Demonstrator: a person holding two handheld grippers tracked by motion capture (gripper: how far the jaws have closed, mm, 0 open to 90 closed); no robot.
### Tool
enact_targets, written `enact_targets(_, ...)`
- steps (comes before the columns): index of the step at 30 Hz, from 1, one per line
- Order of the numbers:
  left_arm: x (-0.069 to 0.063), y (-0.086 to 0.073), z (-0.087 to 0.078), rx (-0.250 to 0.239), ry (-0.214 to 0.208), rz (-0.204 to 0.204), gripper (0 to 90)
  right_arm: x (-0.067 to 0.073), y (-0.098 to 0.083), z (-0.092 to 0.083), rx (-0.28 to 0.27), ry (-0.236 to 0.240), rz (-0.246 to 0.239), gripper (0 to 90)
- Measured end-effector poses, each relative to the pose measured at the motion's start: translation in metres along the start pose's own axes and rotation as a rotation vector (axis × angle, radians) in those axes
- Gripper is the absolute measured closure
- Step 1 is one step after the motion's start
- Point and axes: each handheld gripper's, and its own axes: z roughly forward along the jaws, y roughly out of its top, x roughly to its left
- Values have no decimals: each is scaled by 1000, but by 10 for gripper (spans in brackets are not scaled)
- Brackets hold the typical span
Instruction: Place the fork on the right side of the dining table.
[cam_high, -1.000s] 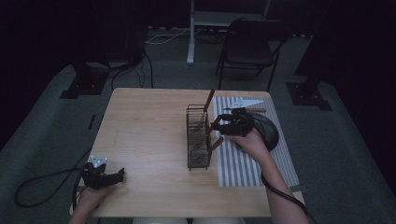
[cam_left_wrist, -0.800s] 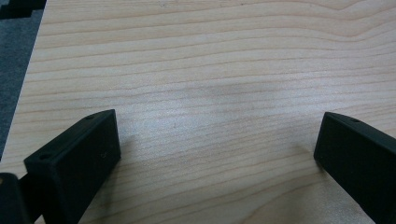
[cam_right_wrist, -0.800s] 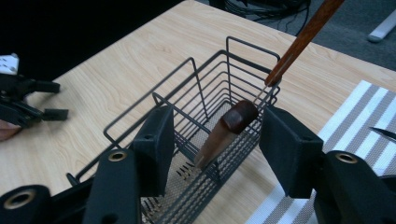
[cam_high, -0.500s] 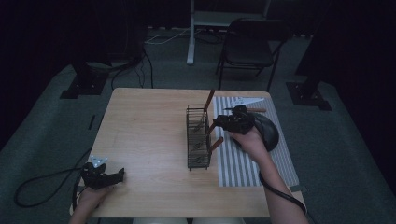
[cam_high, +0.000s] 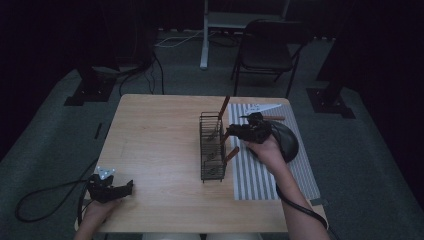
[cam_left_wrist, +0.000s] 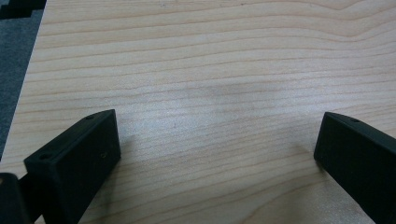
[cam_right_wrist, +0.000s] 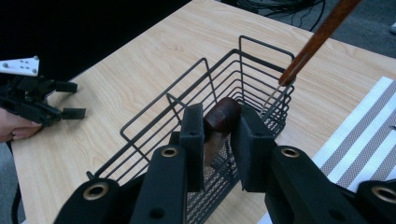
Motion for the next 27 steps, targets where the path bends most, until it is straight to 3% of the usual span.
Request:
enact_targets(16,0,0,0,0,0,0,6,14,8,-4,0,-15,-57,760)
enact_targets(27,0,0,0,0,0,1,5,22,12,-21,-31,-20,-72,763)
